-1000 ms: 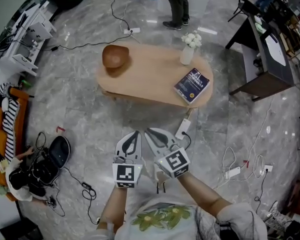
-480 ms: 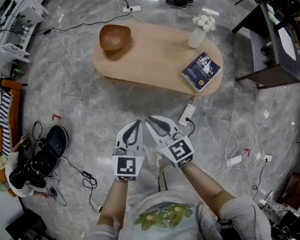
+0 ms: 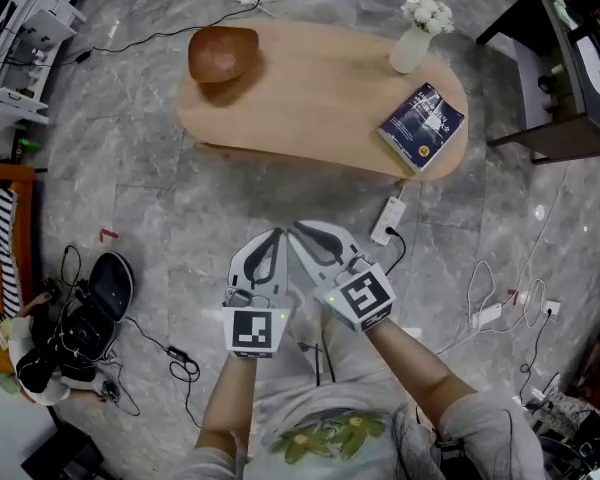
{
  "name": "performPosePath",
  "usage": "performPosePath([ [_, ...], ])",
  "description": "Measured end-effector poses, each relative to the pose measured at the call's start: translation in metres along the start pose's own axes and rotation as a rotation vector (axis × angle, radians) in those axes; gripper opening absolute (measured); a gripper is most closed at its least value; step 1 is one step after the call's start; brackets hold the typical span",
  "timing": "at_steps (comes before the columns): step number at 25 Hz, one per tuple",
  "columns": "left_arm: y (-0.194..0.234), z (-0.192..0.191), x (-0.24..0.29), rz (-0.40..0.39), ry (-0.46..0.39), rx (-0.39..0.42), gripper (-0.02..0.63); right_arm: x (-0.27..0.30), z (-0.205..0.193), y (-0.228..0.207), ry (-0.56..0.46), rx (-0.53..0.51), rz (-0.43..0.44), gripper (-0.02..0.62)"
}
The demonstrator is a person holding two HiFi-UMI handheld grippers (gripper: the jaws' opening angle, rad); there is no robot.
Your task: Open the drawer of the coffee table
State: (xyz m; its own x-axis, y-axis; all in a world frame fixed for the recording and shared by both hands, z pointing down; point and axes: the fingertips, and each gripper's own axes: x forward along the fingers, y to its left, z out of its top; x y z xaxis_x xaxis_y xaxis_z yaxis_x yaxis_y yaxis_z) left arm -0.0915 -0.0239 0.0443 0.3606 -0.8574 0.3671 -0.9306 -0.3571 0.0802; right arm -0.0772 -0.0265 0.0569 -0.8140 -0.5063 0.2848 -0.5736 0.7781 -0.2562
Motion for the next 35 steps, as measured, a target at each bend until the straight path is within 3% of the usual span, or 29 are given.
performPosePath([
  [17,0.045,-0.112,0.081,-0.003,-0.011,0.056,0.009,0.074,-0.103,-0.056,-0.085,0.004,-0.066,0.025],
  [28,0.073,-0.166,0.134,-0.032,-0.083,0.009,0.009,0.111,-0.161,-0.084,-0.104,-0.068,-0.067,0.025],
  [35,0.081,-0.206,0.18,-0.076,-0.116,0.059,0.009,0.132,-0.198,-0.118,-0.204,-0.135,-0.088,0.025],
])
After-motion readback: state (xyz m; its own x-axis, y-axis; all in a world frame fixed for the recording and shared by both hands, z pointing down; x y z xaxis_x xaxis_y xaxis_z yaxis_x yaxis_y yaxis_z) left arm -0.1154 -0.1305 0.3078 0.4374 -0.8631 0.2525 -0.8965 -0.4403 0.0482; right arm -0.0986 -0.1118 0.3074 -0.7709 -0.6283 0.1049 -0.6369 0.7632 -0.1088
